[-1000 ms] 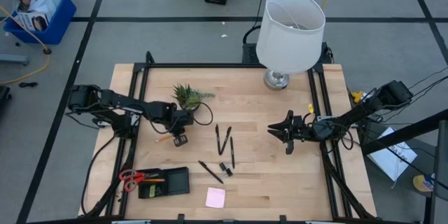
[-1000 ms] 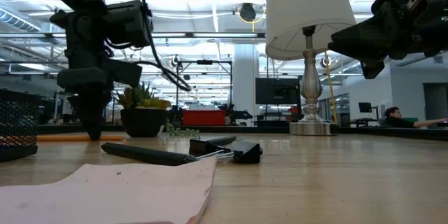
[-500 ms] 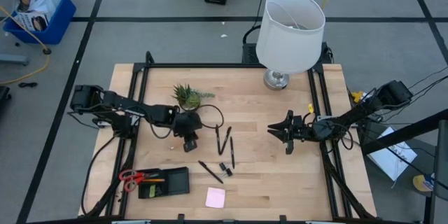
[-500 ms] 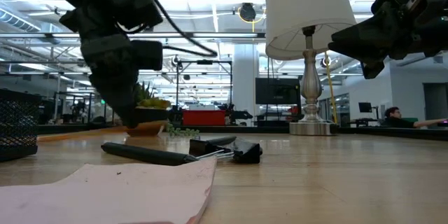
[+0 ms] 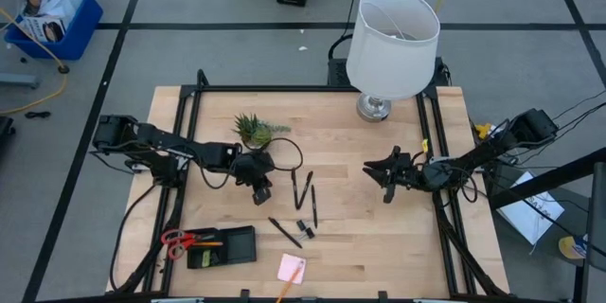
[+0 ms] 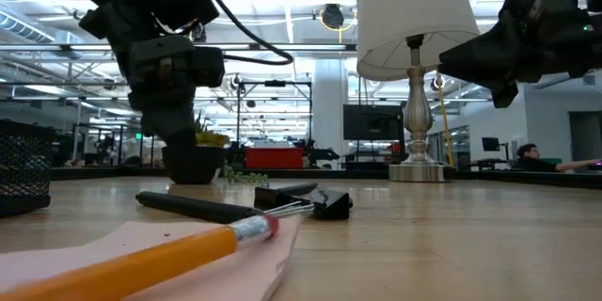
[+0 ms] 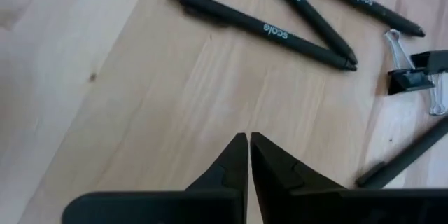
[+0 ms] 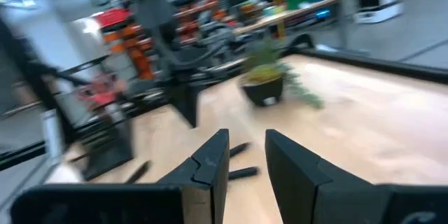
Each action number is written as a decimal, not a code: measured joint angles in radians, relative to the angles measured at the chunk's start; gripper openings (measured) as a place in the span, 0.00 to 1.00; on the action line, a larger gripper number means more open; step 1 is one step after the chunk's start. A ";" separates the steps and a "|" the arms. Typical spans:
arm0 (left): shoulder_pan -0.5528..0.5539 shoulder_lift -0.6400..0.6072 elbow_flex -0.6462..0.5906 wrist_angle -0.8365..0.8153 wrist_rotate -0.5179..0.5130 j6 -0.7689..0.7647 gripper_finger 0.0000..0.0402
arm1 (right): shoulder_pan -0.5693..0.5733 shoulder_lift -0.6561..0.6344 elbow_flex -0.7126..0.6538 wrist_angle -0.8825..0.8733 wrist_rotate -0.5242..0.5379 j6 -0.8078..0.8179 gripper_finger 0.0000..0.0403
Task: Pick and place office supplies into organizer
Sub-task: Put the pencil into the top left section of the desk organizer
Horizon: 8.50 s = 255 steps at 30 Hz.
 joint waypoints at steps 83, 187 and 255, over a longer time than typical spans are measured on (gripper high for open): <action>-0.492 -0.004 -0.001 0.725 -0.357 0.027 0.56 | 0.028 1.150 1.202 -0.439 -1.014 -0.458 0.46; -0.439 -0.196 -0.001 0.389 -0.277 -0.243 0.56 | 0.121 0.679 1.200 -1.196 -0.306 -0.753 0.05; -0.287 0.155 0.162 0.533 0.114 -0.296 0.08 | 0.008 0.680 1.200 -1.055 -0.510 -0.781 0.06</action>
